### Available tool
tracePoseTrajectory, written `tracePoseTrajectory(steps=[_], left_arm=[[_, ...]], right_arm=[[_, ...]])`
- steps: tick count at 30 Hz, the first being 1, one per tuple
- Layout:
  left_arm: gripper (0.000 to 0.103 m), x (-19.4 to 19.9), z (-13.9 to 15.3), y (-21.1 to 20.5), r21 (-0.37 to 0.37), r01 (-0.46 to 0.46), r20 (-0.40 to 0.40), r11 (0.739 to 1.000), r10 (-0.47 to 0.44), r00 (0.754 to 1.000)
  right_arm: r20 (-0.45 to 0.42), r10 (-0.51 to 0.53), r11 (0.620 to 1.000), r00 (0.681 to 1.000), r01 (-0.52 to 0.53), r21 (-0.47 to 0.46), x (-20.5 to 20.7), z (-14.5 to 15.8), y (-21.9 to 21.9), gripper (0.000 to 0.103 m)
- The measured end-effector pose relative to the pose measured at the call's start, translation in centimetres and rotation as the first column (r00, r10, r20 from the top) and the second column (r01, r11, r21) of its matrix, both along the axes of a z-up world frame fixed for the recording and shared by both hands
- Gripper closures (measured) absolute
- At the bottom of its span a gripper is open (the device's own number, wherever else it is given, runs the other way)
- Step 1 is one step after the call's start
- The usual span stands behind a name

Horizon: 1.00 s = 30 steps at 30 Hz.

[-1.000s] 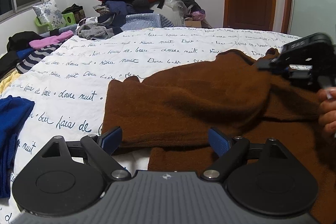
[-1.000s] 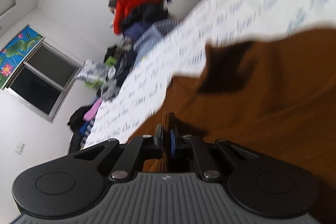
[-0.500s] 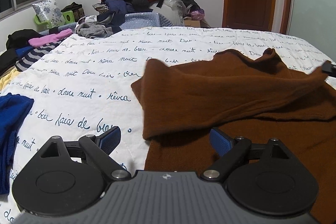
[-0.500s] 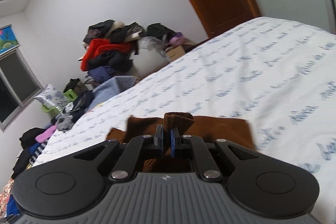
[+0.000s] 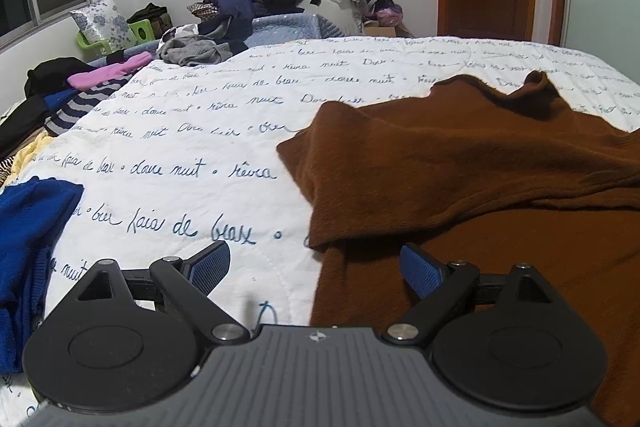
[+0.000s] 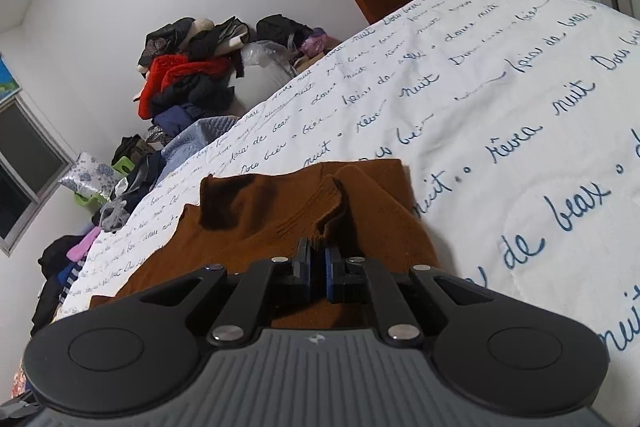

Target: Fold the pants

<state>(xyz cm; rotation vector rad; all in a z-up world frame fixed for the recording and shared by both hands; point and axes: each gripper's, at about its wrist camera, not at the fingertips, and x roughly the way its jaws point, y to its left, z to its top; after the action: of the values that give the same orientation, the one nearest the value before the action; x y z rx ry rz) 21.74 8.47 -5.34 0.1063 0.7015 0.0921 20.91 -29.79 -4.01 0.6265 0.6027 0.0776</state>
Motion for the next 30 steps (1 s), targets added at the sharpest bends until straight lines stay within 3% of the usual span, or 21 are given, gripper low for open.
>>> tracePoseTrajectory(steps=[4,8,10,14,17,25,28,30], left_arm=[[0.012,0.2,-0.5,0.1,0.017,0.007,-0.018,1.000,-0.007,1.000],[0.012,0.5,-0.8,-0.2,0.023,0.026,-0.021,0.999,-0.025,0.999],[0.012,0.7,-0.9,-0.4,0.031,0.025,-0.016,0.999,-0.025,1.000],[0.012,1.2,-1.0,-0.6,0.113,0.007,0.033,0.994,-0.011,0.999],[0.012,2.3,-1.3,-0.2,0.175,-0.053,0.045,0.983,0.046,0.998],[0.007,2.5,-1.1,2.1,0.101,-0.157,0.084,0.982,0.149,0.985],[0.007,1.3,-0.9,2.0,0.113,-0.180,0.112,0.977,0.167,0.980],[0.008,0.6,-0.7,1.7,0.162,-0.199,0.141,0.966,0.177,0.974]], right_arm=[[-0.007,0.010,0.998,1.000,-0.010,0.063,0.6,-0.3,-0.5,0.096],[-0.076,-0.008,0.996,0.997,0.014,0.092,2.0,-0.9,-0.1,0.091],[-0.055,0.010,0.994,0.998,-0.004,0.110,2.5,-1.2,0.1,0.091],[-0.043,0.007,0.994,0.999,-0.002,0.108,2.7,-1.1,0.3,0.092],[0.003,-0.008,0.998,1.000,0.008,0.068,2.0,-0.3,0.2,0.095],[0.049,-0.027,0.999,0.998,0.029,-0.039,0.4,0.6,-0.4,0.096],[0.042,-0.033,0.998,0.999,0.035,-0.048,-0.2,0.4,-0.8,0.098],[0.043,-0.033,0.997,0.999,0.035,-0.068,-0.5,0.4,-1.1,0.098]])
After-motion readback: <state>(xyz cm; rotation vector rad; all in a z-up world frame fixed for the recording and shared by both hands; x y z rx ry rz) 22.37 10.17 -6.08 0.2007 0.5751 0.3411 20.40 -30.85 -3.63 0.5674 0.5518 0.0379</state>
